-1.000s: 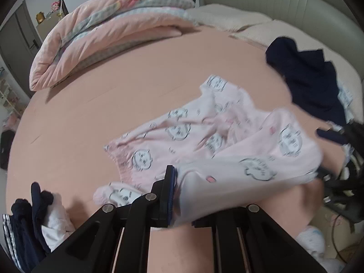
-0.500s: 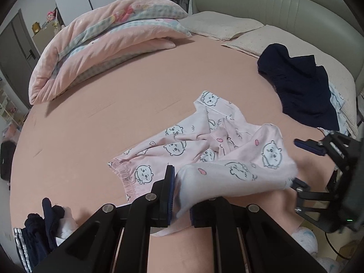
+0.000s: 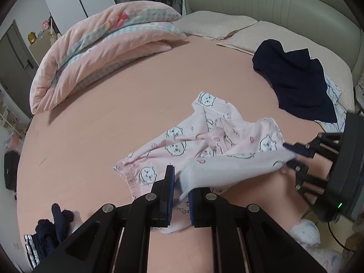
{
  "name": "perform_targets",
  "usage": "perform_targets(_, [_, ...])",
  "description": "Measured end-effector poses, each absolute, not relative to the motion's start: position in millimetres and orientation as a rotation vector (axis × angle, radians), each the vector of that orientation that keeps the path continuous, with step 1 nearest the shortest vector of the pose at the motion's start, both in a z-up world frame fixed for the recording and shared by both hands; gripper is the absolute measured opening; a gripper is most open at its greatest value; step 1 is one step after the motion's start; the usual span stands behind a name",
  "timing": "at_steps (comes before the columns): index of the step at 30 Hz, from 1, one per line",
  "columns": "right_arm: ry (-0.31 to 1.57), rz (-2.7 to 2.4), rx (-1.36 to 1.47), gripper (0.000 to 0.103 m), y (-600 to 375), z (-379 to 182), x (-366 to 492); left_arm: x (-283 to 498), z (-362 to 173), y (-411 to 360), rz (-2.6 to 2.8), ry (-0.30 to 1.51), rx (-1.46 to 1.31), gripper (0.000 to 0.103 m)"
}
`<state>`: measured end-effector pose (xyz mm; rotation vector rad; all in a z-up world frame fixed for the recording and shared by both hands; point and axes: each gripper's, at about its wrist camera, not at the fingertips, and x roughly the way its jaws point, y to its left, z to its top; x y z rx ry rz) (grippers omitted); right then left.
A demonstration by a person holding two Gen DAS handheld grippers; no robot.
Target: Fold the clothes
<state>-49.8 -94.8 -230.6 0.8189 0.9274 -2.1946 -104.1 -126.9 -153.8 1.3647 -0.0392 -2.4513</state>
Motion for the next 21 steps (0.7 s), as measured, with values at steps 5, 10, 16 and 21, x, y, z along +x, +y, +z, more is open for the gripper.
perform_targets(5, [0.83,-2.226,0.861,0.007,-86.8,-215.0,-58.3,-95.3,-160.7,-130.6,-2.425,0.025,1.394,0.009])
perform_targets(10, [0.73,-2.212,0.91,0.007,-78.3,-200.9,-61.7,-87.5,-156.7,-124.7,-2.429,0.013,1.394,0.009])
perform_targets(16, [0.714,-2.21,0.881,0.007,-70.3,-183.1,-56.5,-77.9,-157.6,-120.4,-2.42,0.043,1.406,0.009])
perform_targets(21, [0.728,-2.181,0.888,0.007,-66.1,-183.6,-51.8,-66.8,-162.7,-111.0,-2.424,0.055,1.406,0.009])
